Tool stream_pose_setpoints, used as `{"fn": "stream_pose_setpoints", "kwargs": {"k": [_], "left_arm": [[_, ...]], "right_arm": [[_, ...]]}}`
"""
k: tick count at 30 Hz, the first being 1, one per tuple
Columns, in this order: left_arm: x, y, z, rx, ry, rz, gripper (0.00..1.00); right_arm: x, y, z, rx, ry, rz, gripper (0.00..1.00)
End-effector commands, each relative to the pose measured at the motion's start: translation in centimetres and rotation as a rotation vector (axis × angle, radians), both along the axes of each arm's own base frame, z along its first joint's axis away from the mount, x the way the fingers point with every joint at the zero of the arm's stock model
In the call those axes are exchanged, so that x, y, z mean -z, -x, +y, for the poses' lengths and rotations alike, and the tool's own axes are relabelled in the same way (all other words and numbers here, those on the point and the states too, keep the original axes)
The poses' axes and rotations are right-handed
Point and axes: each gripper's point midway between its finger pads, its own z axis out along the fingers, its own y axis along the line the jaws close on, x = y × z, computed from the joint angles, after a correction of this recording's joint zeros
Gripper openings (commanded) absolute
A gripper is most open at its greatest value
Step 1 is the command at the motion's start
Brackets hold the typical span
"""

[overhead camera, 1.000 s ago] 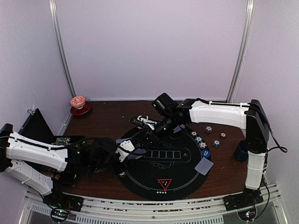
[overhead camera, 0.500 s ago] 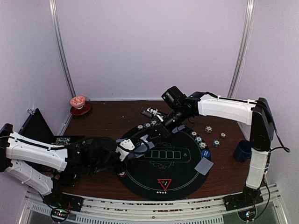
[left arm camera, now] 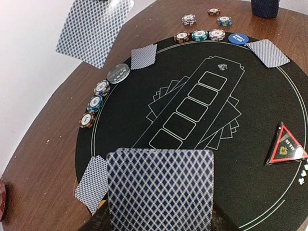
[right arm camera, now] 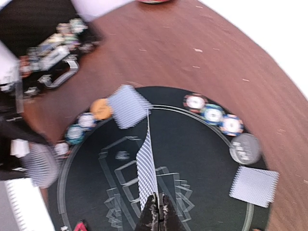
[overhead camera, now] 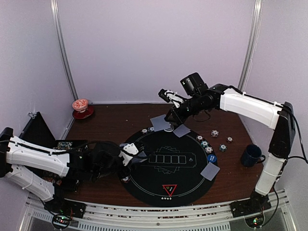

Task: Distribute texas hold em gaming equipment
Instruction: Flop the poker card in the community card area.

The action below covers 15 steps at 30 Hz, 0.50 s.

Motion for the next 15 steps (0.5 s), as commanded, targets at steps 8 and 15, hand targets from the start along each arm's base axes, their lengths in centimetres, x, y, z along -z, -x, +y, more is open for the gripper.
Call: {"fn": "stream_pose_setpoints", "kwargs": {"k": [8, 15], "left_arm": [[-4.1, -1.5, 1.9, -0.142, 0.087, -0.073, 0.53], [-6.1, -1.6, 3.9, -0.201, 0.133, -0.099, 0.54]], "right_arm": [[7.6, -3.0, 1.2, 0.229, 0.435, -0.284, 0.00], [11.5, -2.3, 3.8, 0.217, 0.570, -0.341, 0.00]]}}
